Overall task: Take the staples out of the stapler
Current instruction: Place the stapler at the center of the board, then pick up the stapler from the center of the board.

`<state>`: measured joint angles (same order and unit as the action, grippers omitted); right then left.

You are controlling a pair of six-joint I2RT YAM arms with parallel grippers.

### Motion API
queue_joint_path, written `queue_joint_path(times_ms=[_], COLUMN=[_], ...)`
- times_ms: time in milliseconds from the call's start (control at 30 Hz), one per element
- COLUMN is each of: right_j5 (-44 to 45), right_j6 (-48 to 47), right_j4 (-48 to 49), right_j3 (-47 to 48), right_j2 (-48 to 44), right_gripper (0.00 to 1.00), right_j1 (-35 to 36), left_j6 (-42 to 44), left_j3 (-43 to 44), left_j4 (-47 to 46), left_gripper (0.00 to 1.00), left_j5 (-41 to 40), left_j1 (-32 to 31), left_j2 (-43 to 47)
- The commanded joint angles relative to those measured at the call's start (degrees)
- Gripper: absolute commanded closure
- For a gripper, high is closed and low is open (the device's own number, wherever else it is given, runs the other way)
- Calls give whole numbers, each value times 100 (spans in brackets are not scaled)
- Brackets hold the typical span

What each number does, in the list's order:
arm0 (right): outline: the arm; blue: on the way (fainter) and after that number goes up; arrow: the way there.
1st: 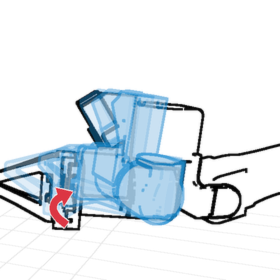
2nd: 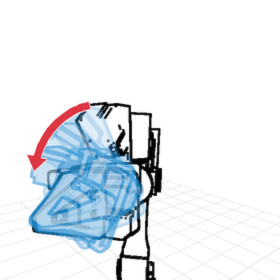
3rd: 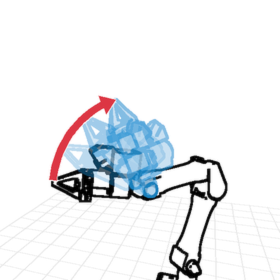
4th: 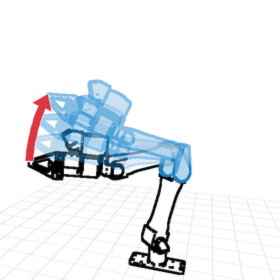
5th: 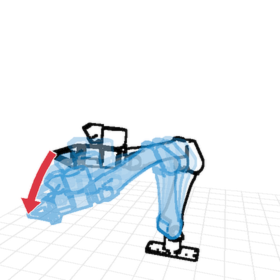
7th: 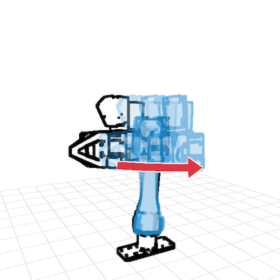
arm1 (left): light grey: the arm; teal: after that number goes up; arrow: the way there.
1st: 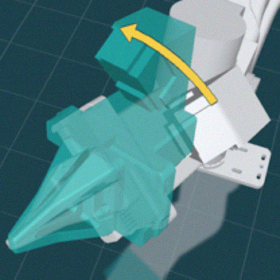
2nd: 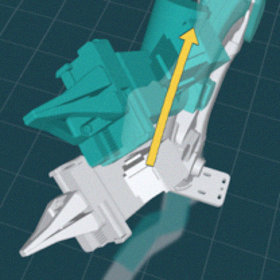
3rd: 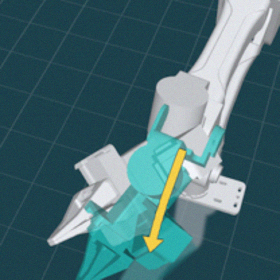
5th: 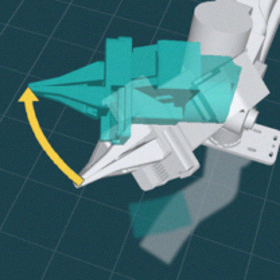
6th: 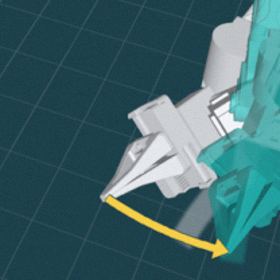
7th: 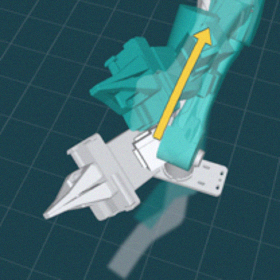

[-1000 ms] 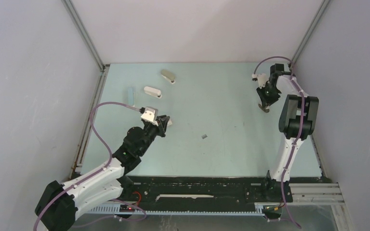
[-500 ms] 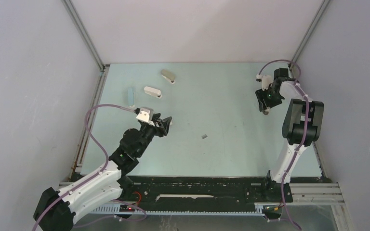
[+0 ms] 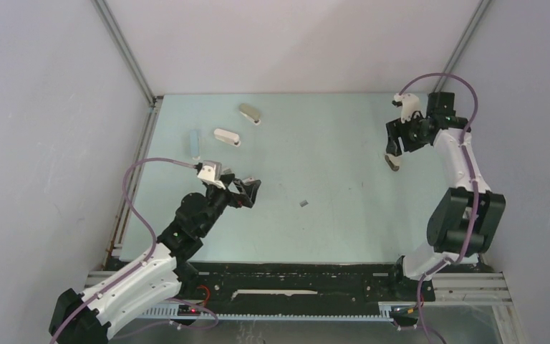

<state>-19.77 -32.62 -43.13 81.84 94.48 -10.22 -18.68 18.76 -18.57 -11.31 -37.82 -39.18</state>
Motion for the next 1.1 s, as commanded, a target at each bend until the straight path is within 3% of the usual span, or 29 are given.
queue_joint_path(times_ms=[0,200,400,567,800,1067], right_j5=[-1632,-3480,-4533,-5003,-4996,-5001], right_j6=[-104,-131,-53,102,121,164], right_j4=[-466,-479,-270,-27,92,173], right_j3=[-237,-919,-1591,-1752,-1870,-1967], right_j2=[-875,-2019,-2505,-2408,-2362,-2429], right_gripper=[25,25,23,23,23,23], right_j1=[-11,99,90,155,561,720], left_j6=[-554,-1047,-1471,-1874,-2651,-4031], left_j3=[398,451,494,444,52,-515], left_j4=[206,393,344,476,529,860], left_gripper=[0,0,0,0,0,0], left_j5=[345,581,876,844,542,-31], left_j1=[101,274,425,452,495,781], left_j2=[75,37,-136,-82,298,688])
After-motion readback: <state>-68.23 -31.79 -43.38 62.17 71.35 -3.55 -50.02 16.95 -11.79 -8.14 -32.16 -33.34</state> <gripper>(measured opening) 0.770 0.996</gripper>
